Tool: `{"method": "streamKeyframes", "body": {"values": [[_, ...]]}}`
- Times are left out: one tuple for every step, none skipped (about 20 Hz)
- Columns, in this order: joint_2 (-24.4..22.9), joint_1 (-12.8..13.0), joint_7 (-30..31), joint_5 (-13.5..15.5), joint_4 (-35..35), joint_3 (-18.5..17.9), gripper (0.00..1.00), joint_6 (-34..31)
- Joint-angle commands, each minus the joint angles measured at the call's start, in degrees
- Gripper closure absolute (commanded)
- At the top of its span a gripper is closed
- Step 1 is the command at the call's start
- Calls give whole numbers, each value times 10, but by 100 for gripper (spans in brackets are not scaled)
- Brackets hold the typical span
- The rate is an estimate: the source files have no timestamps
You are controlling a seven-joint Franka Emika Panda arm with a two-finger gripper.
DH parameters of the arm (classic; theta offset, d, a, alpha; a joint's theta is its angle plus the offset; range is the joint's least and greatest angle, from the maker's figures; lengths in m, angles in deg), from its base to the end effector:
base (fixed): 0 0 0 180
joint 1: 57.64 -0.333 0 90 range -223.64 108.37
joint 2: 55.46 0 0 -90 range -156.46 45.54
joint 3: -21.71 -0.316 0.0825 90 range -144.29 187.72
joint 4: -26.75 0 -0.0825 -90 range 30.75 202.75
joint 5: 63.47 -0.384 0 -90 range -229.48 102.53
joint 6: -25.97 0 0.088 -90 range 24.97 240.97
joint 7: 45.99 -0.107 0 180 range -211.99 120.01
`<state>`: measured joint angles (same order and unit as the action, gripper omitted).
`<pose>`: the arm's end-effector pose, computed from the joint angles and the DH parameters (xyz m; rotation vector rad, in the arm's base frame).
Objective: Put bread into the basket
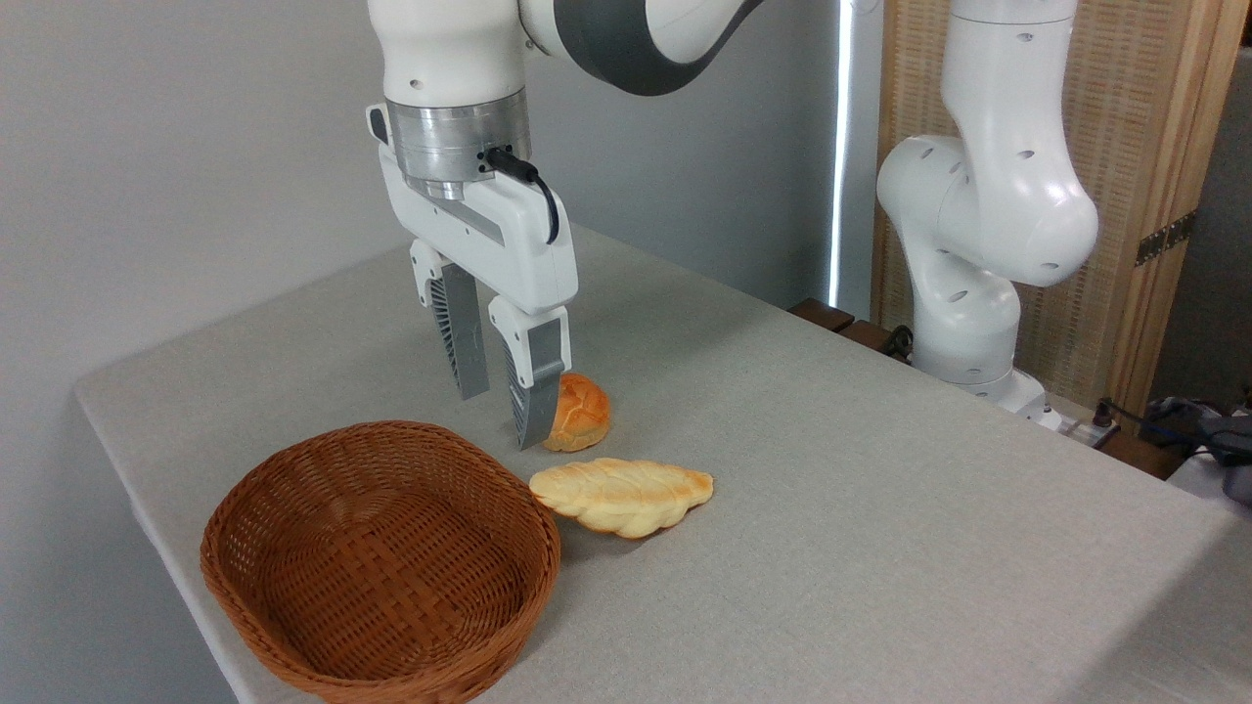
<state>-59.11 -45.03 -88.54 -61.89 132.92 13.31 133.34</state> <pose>0.5503 -0.0407 0.5514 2.8793 -1.2324 0.1427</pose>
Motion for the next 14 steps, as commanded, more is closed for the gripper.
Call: {"method": "streamKeyframes", "body": {"values": [[-3, 5, -3, 8, -3, -8, 0, -14], [-3, 6, -3, 8, -3, -8, 0, -15], [-3, 6, -3, 8, -3, -8, 0, -17], [-2, 6, -3, 8, -3, -8, 0, -17], [-3, 6, -3, 8, -3, -8, 0, -18], [-3, 6, -3, 8, -3, -8, 0, -18], [-3, 6, -3, 8, -3, -8, 0, -18], [-3, 6, -3, 8, -3, -8, 0, -17], [-2, 6, -3, 8, -3, -8, 0, -17], [-2, 6, -3, 8, -3, -8, 0, -17], [-1, 6, -3, 8, -3, -7, 0, -17], [0, 6, -3, 8, -3, -7, 0, -18], [0, 6, -3, 8, -3, -7, 0, -17], [-1, 6, -3, 8, -3, -7, 0, -17]]}}
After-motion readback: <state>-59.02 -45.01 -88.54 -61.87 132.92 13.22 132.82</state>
